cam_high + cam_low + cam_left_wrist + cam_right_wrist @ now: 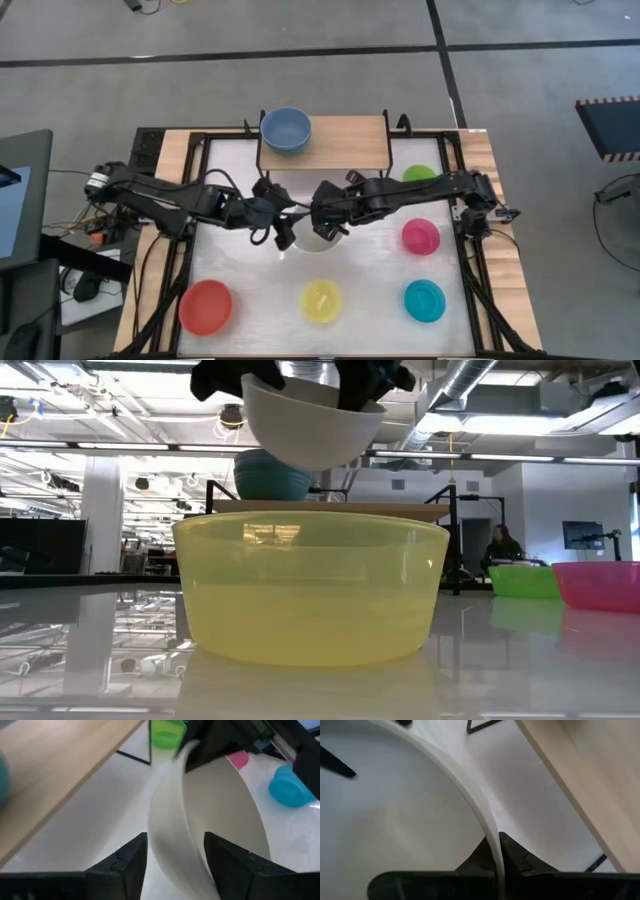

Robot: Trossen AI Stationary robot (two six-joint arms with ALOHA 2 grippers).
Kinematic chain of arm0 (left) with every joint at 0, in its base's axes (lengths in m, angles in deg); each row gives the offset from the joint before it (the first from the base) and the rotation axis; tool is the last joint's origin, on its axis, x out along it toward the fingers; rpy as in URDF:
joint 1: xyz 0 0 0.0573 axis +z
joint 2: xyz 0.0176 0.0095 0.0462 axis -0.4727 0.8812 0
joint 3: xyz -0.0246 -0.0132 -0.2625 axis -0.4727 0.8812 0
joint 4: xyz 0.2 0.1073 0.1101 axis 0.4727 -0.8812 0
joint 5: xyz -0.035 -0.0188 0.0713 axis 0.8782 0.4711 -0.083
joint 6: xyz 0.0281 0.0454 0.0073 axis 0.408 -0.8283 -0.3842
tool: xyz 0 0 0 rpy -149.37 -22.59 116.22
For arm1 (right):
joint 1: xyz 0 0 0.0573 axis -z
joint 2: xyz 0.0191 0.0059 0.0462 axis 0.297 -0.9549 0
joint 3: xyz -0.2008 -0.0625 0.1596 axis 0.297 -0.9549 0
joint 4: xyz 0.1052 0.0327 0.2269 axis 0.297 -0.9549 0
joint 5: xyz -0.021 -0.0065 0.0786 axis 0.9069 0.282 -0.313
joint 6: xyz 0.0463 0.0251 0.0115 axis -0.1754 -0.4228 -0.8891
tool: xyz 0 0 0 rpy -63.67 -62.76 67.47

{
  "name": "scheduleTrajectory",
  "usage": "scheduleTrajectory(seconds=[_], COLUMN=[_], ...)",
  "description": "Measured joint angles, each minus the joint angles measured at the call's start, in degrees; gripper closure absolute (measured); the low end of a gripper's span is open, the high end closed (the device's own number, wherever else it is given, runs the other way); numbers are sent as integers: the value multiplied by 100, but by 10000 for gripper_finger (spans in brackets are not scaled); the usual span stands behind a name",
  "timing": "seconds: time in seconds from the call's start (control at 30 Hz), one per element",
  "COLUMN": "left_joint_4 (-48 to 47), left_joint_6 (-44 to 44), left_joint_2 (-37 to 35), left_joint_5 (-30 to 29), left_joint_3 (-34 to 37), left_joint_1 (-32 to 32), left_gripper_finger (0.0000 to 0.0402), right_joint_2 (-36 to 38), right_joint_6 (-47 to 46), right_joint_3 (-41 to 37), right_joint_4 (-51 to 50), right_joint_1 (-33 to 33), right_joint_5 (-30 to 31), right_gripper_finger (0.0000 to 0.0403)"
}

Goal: Place and stack bowls onto a shelf
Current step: Stack the gray bowl on top of the blue bowl on the shelf

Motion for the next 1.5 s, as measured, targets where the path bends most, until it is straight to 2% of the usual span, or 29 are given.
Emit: scheduleTrajectory(seconds=[0.13, 0.3, 0.5, 0.63, 0.8, 1.0, 1.1, 1.17, 1.33, 1.5], left_joint_4=[41, 94, -211, -578, -953, -1018, -1101, -1347, -1836, -1855], left_joint_6=[4, -186, -453, -836, -1374, -1722, -1650, -1476, -1267, -1310], left_joint_2=[52, 22, 12, 14, 9, 72, 200, 281, 620, 917], left_joint_5=[112, 78, 471, 634, 595, 631, 862, 1218, 2055, 2173], left_joint_3=[0, -71, -338, -803, -1610, -2268, -2323, -2326, -2320, -2321], left_joint_1=[107, 294, 792, 1370, 2360, 3913, 4580, 4961, 5346, 5341], left_gripper_finger=[285, 385, 401, 401, 401, 401, 401, 401, 401, 401], right_joint_2=[85, 158, 564, 1102, 1701, 2058, 2060, 2041, 1903, 1780], right_joint_6=[-36, -85, 111, 108, -9, -45, -119, -161, -374, -470], right_joint_3=[-4, 9, 72, 72, 70, 70, 62, 41, -4, -2], right_joint_4=[-125, -131, 82, 101, 45, 1, -143, -228, -460, -507], right_joint_1=[-2, -1, 24, 139, 269, 261, 263, 264, 206, 209], right_joint_5=[-119, -348, -358, -319, -83, 276, 287, 318, 321, 315], right_gripper_finger=[373, 306, 200, 155, 150, 149, 149, 149, 149, 149])
